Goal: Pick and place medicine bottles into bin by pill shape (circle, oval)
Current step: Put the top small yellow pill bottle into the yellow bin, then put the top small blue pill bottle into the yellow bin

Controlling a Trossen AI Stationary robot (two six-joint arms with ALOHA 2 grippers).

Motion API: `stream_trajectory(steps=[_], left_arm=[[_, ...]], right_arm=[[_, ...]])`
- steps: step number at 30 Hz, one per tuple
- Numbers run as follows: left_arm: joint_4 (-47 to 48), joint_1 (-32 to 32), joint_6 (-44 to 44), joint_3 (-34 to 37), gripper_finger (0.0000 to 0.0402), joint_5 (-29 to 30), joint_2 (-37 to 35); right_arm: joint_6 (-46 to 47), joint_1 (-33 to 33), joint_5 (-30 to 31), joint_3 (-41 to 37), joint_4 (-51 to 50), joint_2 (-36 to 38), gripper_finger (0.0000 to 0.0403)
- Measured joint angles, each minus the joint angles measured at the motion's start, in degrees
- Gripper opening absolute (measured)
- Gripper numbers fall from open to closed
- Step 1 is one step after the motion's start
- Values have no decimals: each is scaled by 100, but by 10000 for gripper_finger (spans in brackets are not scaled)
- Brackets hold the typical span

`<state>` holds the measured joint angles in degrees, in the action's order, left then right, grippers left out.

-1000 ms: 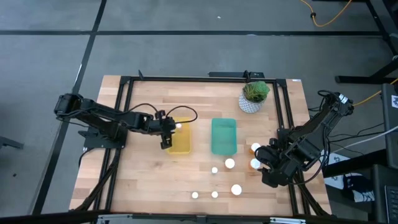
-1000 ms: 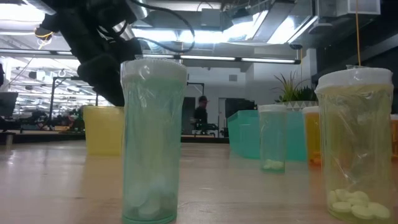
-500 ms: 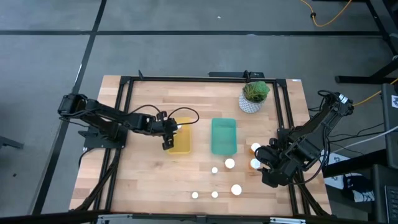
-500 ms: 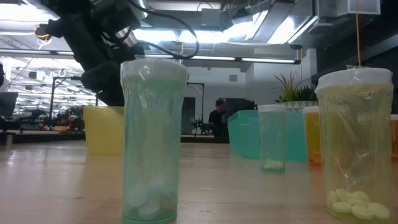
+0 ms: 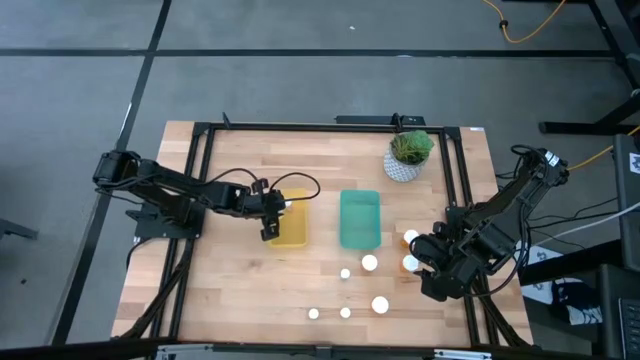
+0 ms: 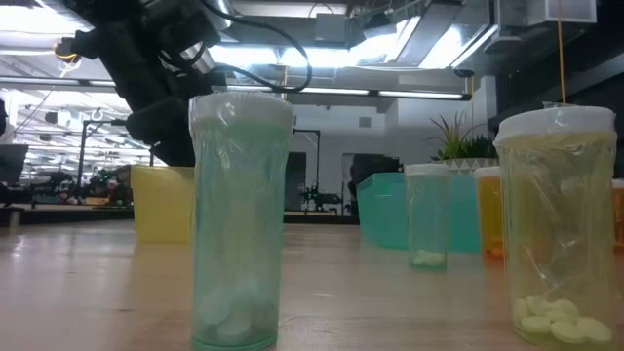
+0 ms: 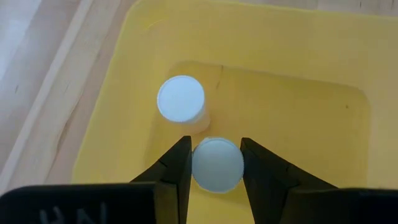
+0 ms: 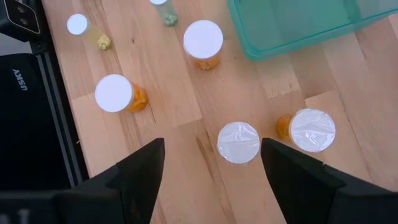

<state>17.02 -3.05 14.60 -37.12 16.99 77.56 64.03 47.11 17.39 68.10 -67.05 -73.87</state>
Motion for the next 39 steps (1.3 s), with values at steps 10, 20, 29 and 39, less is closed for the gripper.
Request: stream_trajectory(steps=[10, 20, 29, 39], left_arm=[[5, 0, -14, 0, 120, -97, -2], [22, 0, -14, 11, 174, -128, 0], [365, -2, -243, -427, 175, -104, 0], [543, -223, 130, -1396, 174, 47, 0]], right_arm=[[0, 0, -2, 0, 0, -1, 269], [0, 0, -4, 0, 0, 0, 269], [0, 0, -4, 0, 0, 0, 269], [2, 0, -4, 0, -1, -1, 269]])
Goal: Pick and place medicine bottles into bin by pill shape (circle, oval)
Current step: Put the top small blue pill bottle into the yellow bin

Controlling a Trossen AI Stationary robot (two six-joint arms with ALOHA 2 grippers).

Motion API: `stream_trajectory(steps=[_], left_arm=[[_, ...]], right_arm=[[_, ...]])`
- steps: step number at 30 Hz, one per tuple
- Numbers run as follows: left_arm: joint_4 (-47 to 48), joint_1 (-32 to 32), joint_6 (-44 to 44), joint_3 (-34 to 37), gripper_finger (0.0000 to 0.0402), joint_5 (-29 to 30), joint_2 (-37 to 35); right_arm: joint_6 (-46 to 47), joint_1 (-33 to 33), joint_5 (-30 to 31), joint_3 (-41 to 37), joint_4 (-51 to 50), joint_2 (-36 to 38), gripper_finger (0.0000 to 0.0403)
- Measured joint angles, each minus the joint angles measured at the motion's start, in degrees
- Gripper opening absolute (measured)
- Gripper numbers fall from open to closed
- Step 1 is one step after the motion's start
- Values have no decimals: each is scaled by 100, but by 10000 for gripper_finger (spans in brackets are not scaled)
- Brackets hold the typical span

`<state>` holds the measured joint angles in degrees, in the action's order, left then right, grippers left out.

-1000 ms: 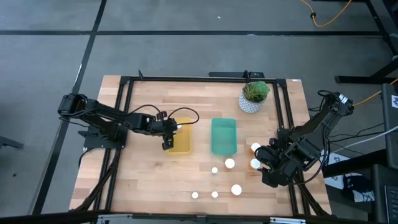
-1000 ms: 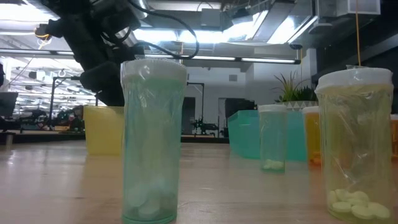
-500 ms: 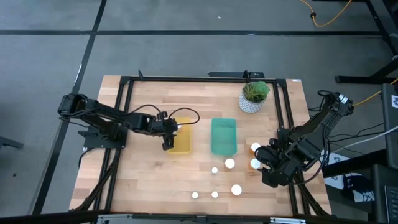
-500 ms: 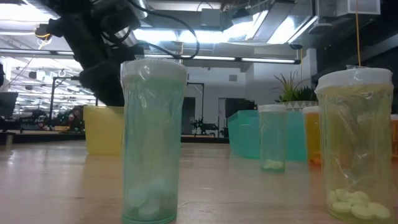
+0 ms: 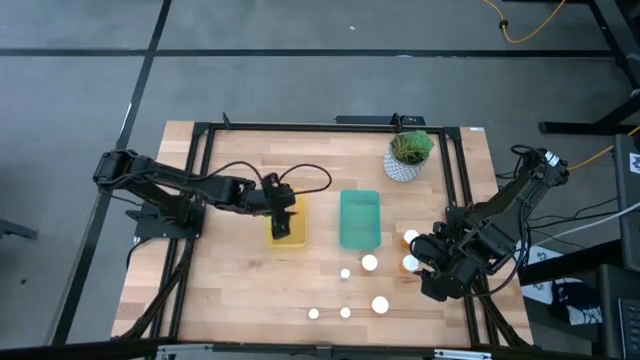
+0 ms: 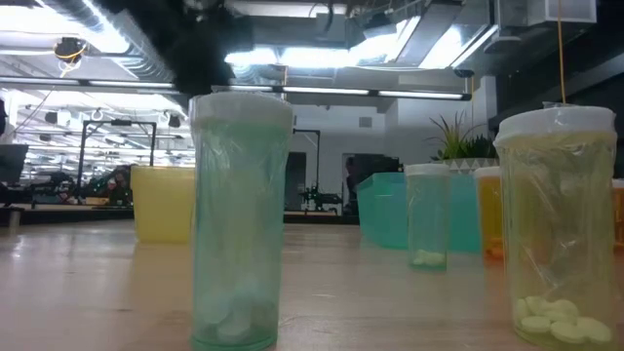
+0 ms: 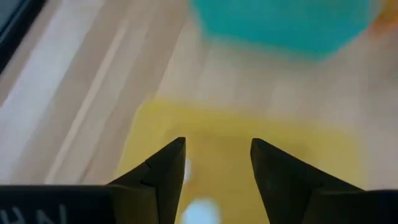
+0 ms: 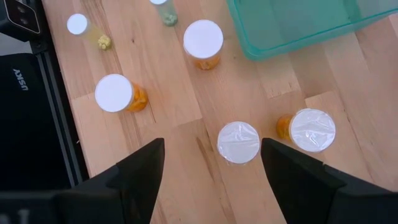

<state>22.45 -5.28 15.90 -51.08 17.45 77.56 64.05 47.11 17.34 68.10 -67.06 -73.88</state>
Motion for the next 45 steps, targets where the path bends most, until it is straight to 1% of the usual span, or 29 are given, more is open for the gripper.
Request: stream_trajectory(steps=[4, 6, 8, 10, 13, 17, 23, 26, 30, 35, 45], left_arm=[[-1007, -326, -83, -134, 174, -507, 1], [-1262, -549, -154, -227, 174, -510, 60], [-1267, -755, -238, -359, 174, -447, 184], [-1297, -936, -288, -574, 174, -326, 460], [-1243, -1134, -372, -979, 174, -220, 1032], [-964, -1250, -861, -1631, 174, -359, 1948], [-32, -1308, -902, -2492, 174, -359, 2993], [12, -1324, -915, -2767, 174, -384, 3418], [5, -1333, -1126, -3098, 174, -935, 3881], [-22, -1387, -1181, -3340, 174, -966, 4106], [-383, -1394, -1202, -3352, 174, -947, 4132]], right_arm=[[-2, 0, 0, 0, 1, 0, 269], [-2, 0, 0, 0, -1, 1, 269], [-2, 0, 0, 0, -1, 1, 269], [-2, -1, 0, 0, -1, 1, 269], [0, 0, 2, 0, 3, 1, 269], [-2, 0, 2, 0, 9, 1, 269], [0, 0, -58, 0, 10, 1, 269], [0, 0, -85, 0, 6, 1, 269], [0, 0, -92, 0, 6, 1, 269], [0, 0, -93, 0, 9, 1, 269], [0, 0, -94, 0, 10, 1, 269]])
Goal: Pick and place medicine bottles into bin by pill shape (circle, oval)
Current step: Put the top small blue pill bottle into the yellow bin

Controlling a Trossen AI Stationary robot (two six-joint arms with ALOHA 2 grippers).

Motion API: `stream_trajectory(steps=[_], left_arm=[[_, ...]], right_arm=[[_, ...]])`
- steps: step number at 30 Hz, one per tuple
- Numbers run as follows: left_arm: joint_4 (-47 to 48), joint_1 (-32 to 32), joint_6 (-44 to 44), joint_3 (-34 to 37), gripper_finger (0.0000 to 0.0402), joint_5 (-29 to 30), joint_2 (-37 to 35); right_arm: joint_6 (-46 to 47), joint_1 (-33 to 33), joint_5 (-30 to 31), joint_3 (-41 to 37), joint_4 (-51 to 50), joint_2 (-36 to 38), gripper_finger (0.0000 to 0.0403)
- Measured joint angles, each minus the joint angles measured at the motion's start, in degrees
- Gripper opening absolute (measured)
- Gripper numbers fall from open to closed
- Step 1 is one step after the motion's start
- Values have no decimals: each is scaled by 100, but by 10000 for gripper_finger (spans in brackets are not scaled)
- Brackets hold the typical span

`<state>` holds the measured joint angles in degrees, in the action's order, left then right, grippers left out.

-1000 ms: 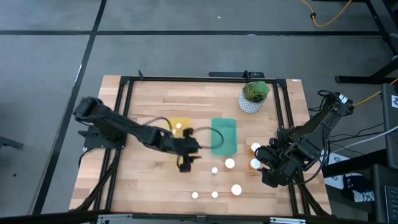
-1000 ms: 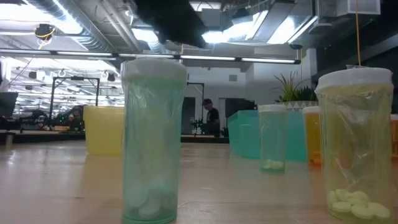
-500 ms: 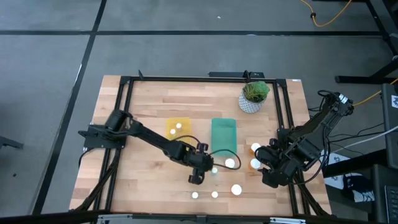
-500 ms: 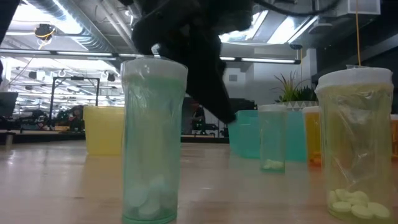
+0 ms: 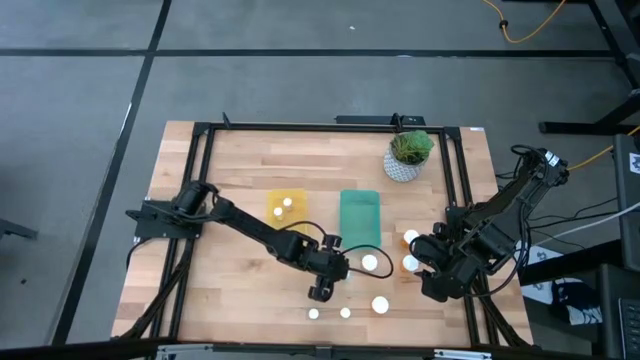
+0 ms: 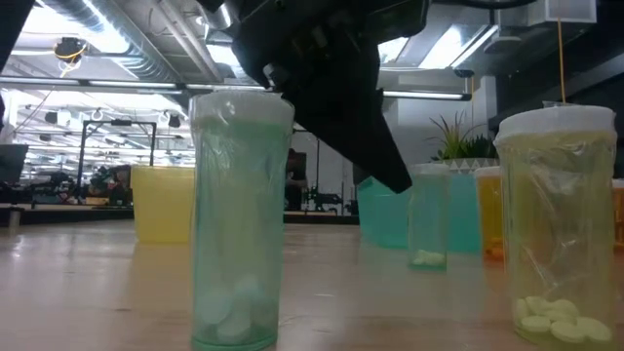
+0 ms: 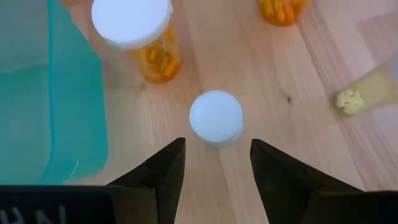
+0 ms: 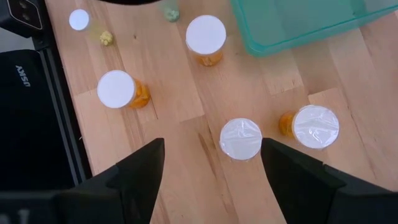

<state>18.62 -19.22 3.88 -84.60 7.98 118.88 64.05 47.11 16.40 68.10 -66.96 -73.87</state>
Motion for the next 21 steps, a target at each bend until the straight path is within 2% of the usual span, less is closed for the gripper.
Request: stream_trajectory(steps=[21], left_arm=[[-704, 18, -120, 0, 174, 25, 121]], right_arm=[[0, 0, 2, 0, -1, 0, 269]])
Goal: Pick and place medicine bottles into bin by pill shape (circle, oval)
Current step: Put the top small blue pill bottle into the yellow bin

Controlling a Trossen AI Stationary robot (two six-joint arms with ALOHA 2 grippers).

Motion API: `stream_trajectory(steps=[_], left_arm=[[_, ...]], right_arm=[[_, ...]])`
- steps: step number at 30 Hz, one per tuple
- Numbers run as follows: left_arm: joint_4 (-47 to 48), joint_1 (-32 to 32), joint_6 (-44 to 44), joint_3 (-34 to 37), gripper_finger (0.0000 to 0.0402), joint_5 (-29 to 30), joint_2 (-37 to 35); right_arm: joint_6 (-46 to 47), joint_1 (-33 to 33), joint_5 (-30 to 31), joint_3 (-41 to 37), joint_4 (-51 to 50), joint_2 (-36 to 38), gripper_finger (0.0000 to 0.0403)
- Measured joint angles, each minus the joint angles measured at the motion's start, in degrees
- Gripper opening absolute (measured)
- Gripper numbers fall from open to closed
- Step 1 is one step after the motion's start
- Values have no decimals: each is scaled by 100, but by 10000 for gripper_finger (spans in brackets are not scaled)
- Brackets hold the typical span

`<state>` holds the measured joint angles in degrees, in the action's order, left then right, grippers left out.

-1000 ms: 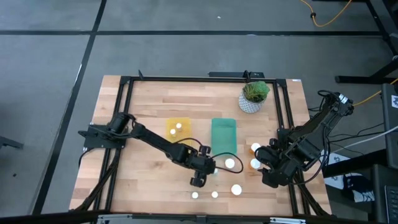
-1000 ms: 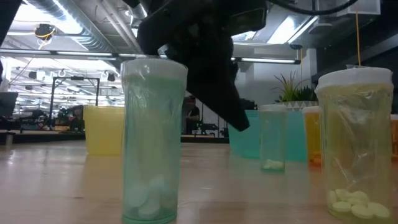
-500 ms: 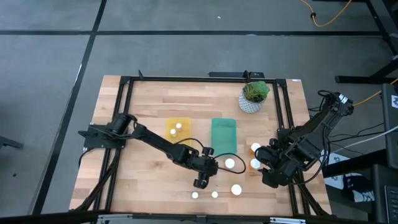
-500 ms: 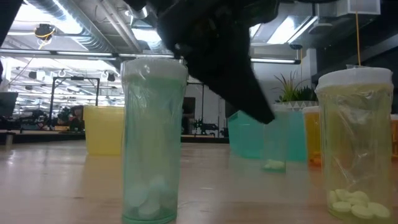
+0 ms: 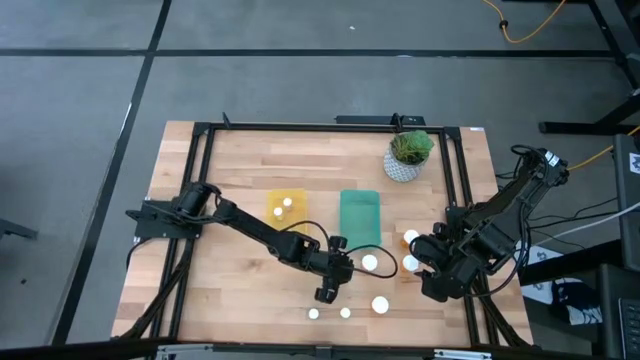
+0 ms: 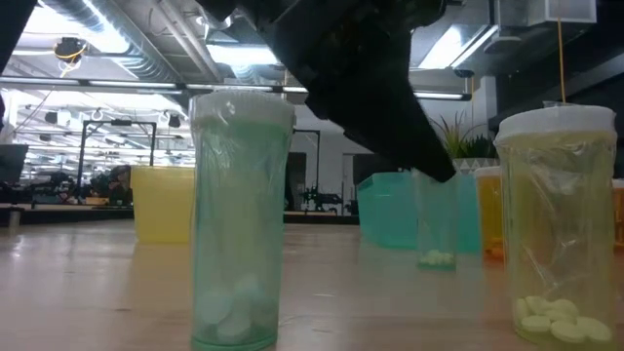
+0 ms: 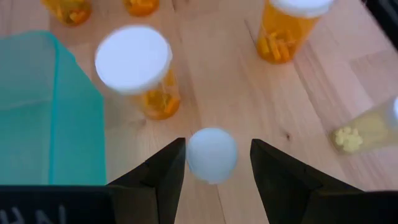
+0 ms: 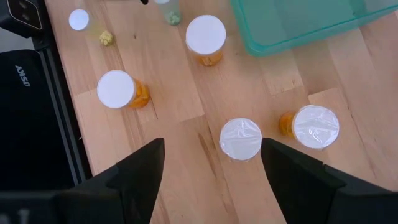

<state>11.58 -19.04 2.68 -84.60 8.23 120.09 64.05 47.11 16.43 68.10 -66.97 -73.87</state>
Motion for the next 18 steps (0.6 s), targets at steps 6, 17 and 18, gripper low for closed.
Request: stream_trajectory(steps=[6, 17, 18], left_arm=[[-53, 1, -79, 0, 174, 2, 0], [-71, 30, -96, 2, 174, 0, 50], [-68, 44, -123, 2, 174, 0, 50]], right_arm=[[0, 0, 0, 0, 0, 0, 269], [0, 0, 0, 0, 1, 0, 269], [0, 0, 0, 0, 1, 0, 269]])
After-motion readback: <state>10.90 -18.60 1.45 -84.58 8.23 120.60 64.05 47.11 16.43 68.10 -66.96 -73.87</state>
